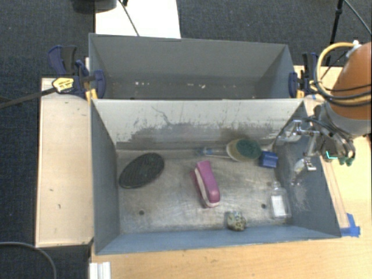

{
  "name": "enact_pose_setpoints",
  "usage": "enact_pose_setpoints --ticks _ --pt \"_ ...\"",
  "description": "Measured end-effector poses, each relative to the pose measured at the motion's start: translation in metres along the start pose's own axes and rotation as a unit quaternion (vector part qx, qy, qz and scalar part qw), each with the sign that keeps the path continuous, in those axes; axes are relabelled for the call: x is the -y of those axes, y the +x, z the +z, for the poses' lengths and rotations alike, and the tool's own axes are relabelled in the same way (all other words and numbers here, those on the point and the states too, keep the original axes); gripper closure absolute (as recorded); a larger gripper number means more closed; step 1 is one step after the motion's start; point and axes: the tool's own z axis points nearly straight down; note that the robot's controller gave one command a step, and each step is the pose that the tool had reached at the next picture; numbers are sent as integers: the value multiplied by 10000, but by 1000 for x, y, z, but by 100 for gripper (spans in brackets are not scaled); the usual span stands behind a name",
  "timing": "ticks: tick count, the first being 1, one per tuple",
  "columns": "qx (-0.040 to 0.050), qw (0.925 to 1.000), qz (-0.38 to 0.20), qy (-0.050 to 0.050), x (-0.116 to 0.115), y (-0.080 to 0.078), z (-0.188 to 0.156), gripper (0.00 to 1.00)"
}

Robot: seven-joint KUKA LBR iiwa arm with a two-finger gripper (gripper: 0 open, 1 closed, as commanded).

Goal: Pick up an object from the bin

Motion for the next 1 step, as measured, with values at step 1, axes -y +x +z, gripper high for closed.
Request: enact_pose_setpoints --ticks 1 --pt "34 10000 15 -18 -87 -57 59 0"
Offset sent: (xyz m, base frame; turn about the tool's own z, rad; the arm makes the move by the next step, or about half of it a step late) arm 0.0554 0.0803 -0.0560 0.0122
